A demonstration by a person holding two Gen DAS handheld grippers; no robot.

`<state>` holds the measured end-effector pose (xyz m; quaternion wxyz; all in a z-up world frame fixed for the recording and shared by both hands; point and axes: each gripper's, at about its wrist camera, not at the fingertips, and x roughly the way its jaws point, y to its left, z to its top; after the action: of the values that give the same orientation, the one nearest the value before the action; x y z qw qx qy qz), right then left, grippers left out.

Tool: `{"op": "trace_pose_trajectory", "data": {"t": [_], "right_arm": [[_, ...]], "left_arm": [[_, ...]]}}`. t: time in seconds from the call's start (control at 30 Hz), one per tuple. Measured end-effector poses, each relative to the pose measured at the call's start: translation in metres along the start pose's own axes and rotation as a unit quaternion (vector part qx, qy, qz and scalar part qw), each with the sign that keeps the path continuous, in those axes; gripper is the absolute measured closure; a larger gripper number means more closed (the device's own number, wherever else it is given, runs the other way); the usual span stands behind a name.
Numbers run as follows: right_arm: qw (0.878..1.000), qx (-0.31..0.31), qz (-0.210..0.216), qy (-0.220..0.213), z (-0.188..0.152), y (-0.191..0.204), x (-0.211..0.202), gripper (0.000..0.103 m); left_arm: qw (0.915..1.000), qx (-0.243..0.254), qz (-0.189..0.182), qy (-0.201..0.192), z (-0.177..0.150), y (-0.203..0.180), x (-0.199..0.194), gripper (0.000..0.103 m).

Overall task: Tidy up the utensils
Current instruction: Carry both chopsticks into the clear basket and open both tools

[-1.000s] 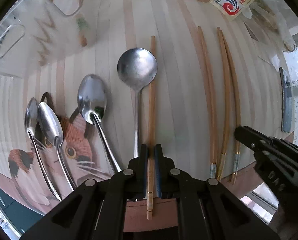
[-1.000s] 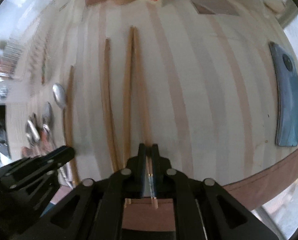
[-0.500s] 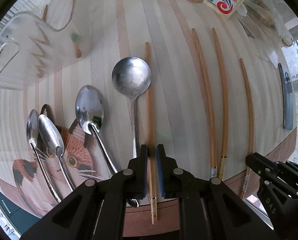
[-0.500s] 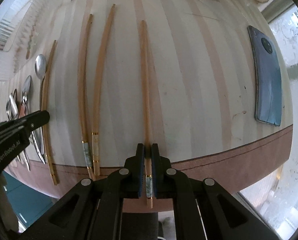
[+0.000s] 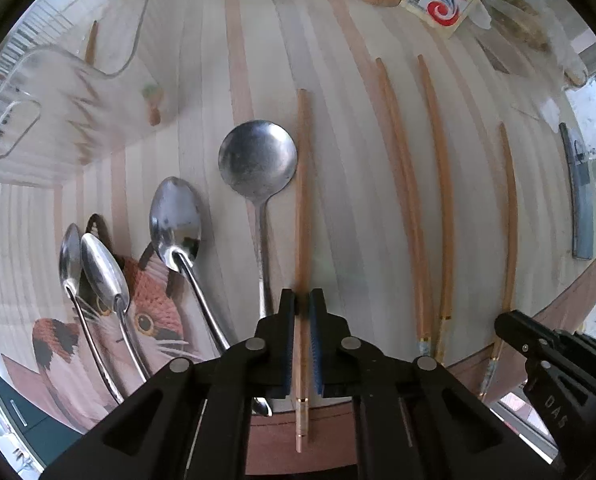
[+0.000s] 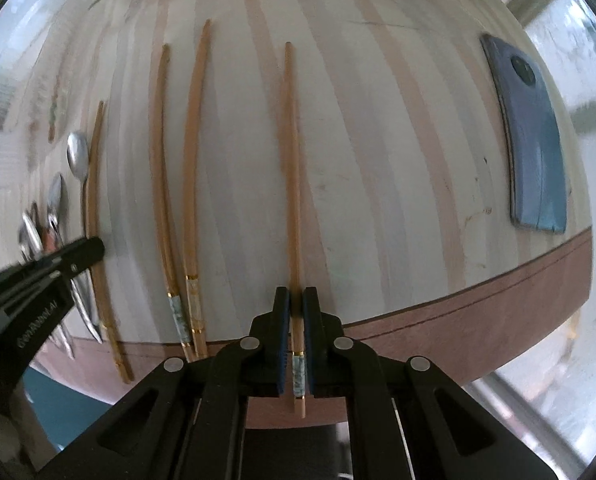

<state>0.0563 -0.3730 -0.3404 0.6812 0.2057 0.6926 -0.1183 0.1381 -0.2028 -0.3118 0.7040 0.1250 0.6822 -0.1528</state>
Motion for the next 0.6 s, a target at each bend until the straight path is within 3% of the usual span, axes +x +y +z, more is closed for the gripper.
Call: {"op": "trace_pose_trajectory", "data": {"t": [0.3,0.43,0.6], "right_arm": [[0.997,0.004,0.034,-0.067,0.013,-0.027,-0.063,0.096],[0.992,-0.017,0.055,-0.109,0.022,-0.022,-0.104,0.096],[0.983,-0.049,0.107,-0.140,0.044,0.002,-0.147,0.096]], "left_arm": [[0.9961,0.020,-0.015,-0.085,0.010,-0.021,-0.080,0.098],[0.9917,0.009,-0.030,-0.125,0.017,-0.021,-0.118,0.098],[0.9835,-0.030,-0.041,-0.174,0.037,0.004,-0.172,0.098]]}}
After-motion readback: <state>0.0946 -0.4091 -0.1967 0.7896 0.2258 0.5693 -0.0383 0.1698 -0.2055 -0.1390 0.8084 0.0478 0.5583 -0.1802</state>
